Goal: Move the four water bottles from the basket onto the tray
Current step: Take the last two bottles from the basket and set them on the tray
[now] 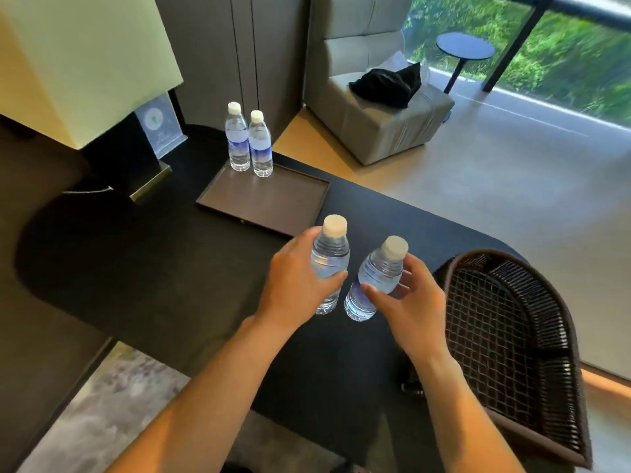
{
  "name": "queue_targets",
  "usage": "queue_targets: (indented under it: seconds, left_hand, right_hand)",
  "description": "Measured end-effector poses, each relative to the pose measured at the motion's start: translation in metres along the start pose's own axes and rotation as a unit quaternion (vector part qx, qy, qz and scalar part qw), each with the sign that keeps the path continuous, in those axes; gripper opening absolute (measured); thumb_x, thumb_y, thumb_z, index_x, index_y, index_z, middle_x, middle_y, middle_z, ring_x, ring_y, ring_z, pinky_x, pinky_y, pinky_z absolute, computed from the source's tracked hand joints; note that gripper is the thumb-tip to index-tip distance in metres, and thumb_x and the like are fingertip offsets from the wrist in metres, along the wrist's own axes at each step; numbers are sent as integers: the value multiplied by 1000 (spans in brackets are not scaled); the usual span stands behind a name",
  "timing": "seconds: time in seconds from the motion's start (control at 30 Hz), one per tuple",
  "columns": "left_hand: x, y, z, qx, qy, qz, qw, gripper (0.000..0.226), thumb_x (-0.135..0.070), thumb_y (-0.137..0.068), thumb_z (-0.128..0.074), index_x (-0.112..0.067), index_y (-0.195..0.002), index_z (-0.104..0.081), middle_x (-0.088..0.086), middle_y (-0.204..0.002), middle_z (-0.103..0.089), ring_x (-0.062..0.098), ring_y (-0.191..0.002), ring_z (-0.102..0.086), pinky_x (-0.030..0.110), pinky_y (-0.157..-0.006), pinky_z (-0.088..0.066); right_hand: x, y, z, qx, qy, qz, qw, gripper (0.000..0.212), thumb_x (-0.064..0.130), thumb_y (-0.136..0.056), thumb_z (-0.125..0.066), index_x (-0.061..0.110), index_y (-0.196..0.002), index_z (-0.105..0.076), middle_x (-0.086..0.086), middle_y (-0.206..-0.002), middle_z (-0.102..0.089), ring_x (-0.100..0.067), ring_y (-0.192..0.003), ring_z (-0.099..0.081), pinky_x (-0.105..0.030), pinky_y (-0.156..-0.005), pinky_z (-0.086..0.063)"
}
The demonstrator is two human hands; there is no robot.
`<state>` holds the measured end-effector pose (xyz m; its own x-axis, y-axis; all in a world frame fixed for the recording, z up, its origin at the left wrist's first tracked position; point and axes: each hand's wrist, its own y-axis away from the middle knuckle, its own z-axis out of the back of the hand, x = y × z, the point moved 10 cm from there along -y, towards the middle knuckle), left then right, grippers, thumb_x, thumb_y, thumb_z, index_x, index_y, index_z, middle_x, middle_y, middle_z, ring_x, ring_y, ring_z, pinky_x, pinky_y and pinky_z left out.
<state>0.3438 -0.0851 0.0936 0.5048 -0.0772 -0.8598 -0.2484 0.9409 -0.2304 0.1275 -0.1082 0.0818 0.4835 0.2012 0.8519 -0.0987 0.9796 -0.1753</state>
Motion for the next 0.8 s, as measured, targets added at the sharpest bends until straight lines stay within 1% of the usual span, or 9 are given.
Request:
queue_targets:
  seconds: [0.07,0.1,0.2,0.3,0.43,0.5,0.6,0.73,0.8]
  left_hand:
    - [16,-15,26,4,-12,-8,1000,69,-28,-71,-93,-26,-132,-62,-10,-119,-70,6,-106,-65,23,-89,-54]
    - [24,-22,38,5,-13,-12,1000,68,-28,-71,-93,-25,-132,-62,-9,-119,-70,7,-105,-64,22,-88,-53]
    - [47,-46,73,0,-12,-16,1000,66,-29,-72,-92,-27,-130,-63,-11,-116,-69,5,-104,-63,19,-85,-53]
    - [75,-70,103,-8,-6,-8,1000,65,-33,-71,-92,-33,-128,-61,-16,-114,-68,3,-104,-63,18,-84,-54]
    - [117,-106,132,-24,2,9,1000,62,-32,-71,-91,-37,-124,-60,-16,-110,-68,1,-103,-65,26,-85,-58]
    - [137,-125,143,-37,-8,15,999,62,-29,-70,-92,-34,-123,-61,-15,-109,-68,3,-102,-66,29,-86,-58]
    - [164,-155,154,-52,-31,22,998,64,-28,-70,-92,-35,-123,-58,-16,-111,-66,3,-105,-64,29,-88,-58]
    - [201,-203,159,-63,-60,34,996,68,-29,-71,-92,-34,-128,-55,-12,-120,-65,6,-113,-62,26,-91,-55]
    - [219,-225,160,-71,-71,40,994,69,-28,-72,-92,-35,-129,-54,-12,-124,-64,5,-116,-59,21,-91,-51]
  right_hand:
    - [14,-11,-32,-9,6,-16,1000,68,39,-76,-85,36,-135,-52,18,-129,-61,-4,-113,-61,-9,-91,-46]
    - [19,-18,-46,-17,3,-29,999,68,41,-76,-86,35,-135,-53,16,-129,-63,-3,-111,-61,-6,-88,-43]
    - [38,-39,-85,-33,-8,-22,999,67,35,-74,-93,34,-131,-56,21,-121,-65,-2,-103,-66,-3,-80,-47]
    - [56,-62,-122,-28,-25,-14,999,67,34,-74,-93,37,-129,-54,34,-114,-59,12,-99,-63,2,-78,-45]
    - [68,-97,-172,-4,-32,-14,999,66,26,-74,-94,39,-125,-54,35,-110,-60,20,-102,-60,-1,-77,-46]
    - [68,-117,-199,12,-33,-21,999,67,24,-73,-95,39,-125,-54,31,-111,-63,12,-101,-64,-8,-78,-51]
    - [63,-147,-238,27,-44,-30,998,69,19,-72,-96,40,-123,-55,21,-116,-66,-4,-107,-66,-21,-90,-53]
    - [54,-192,-280,27,-54,-16,998,71,17,-72,-96,53,-116,-53,39,-109,-64,13,-108,-62,-9,-84,-51]
    - [45,-213,-299,27,-54,-18,998,67,18,-72,-96,44,-120,-57,34,-111,-65,11,-109,-62,-14,-88,-52]
